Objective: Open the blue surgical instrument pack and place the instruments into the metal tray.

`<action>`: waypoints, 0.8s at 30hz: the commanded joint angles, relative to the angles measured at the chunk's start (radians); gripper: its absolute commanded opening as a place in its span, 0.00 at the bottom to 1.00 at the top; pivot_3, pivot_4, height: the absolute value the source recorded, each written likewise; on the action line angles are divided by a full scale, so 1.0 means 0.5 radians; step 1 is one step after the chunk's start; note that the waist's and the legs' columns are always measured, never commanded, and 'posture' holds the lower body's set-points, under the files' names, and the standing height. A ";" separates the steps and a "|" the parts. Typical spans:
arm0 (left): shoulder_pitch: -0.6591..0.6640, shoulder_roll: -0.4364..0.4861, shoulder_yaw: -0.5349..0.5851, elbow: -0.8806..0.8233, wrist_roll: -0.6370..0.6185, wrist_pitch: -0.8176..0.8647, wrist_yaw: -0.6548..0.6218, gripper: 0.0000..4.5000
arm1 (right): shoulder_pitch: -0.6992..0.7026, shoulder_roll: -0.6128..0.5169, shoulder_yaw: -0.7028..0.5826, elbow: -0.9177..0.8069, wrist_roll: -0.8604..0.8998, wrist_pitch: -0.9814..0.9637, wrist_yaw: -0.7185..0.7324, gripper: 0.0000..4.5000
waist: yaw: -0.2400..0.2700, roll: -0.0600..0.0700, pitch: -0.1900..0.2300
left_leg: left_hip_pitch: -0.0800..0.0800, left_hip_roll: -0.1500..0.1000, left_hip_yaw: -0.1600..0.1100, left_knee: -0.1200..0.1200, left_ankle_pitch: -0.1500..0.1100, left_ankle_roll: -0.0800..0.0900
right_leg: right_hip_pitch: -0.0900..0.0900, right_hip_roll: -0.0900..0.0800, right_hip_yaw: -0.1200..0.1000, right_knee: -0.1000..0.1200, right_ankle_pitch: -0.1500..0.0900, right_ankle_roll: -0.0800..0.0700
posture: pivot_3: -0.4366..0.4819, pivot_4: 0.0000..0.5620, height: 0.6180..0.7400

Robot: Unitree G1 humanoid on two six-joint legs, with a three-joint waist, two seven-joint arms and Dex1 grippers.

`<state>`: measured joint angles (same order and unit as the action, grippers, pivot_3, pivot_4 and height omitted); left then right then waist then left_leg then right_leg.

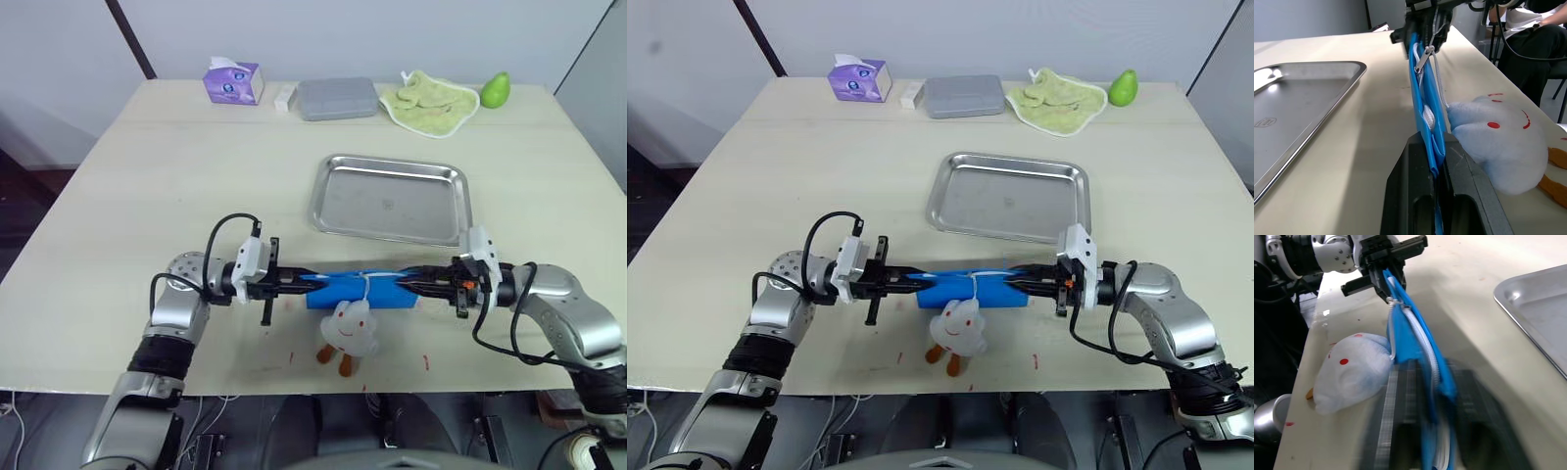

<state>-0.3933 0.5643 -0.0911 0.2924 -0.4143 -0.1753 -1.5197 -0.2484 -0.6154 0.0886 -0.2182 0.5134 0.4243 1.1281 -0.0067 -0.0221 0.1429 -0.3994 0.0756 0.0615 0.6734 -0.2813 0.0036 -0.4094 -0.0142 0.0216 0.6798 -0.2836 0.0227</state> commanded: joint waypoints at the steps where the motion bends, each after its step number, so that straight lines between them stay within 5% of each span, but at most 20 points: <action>1: -0.001 0.040 0.015 0.034 0.031 -0.004 -0.024 0.00 | -0.022 0.004 -0.011 -0.054 0.010 -0.028 0.002 0.03 | -0.002 0.000 0.000 | 0.000 0.000 0.000 0.000 0.000 0.000 | 0.000 0.000 0.000 0.000 0.000 0.000 | 0.48 0.27 1.00; 9: 0.004 0.042 0.046 0.010 -0.054 0.157 -0.022 0.00 | -0.035 0.009 -0.006 -0.026 -0.001 -0.044 0.005 0.03 | -0.005 0.000 0.000 | 0.000 0.000 0.000 0.000 0.000 0.000 | 0.000 0.000 0.000 0.000 0.000 0.000 | 0.48 0.27 1.00; 12: 0.010 0.046 0.067 -0.014 -0.093 0.241 -0.015 0.22 | -0.037 0.012 -0.006 -0.021 -0.004 -0.048 0.003 0.00 | -0.007 0.000 0.000 | 0.000 0.000 0.000 0.000 0.000 0.000 | 0.000 0.000 0.000 0.000 0.000 0.000 | 0.48 0.27 1.00; 19: 0.052 0.081 0.162 -0.109 -0.160 0.370 0.028 0.97 | -0.046 -0.006 -0.027 -0.026 -0.002 -0.054 0.008 0.00 | -0.002 0.000 0.000 | -0.001 0.000 0.000 0.000 0.000 0.000 | 0.000 -0.001 -0.001 0.000 0.000 0.000 | 0.48 0.27 1.00; 24: 0.172 0.201 0.290 -0.259 -0.264 0.526 0.037 0.99 | -0.069 -0.034 -0.062 -0.017 0.000 -0.059 0.008 0.00 | -0.007 0.001 0.001 | -0.001 0.000 0.000 0.000 0.000 0.000 | 0.000 -0.001 -0.001 0.000 0.000 0.000 | 0.48 0.27 1.00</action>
<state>-0.3128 0.6483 0.0155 0.2099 -0.5156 0.0702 -1.5003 -0.2629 -0.6218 0.0906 -0.2146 0.5075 0.4125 1.1288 -0.0102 -0.0218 0.1432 -0.3997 0.0757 0.0614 0.6732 -0.2812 0.0035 -0.4097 -0.0146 0.0213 0.6798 -0.2836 0.0227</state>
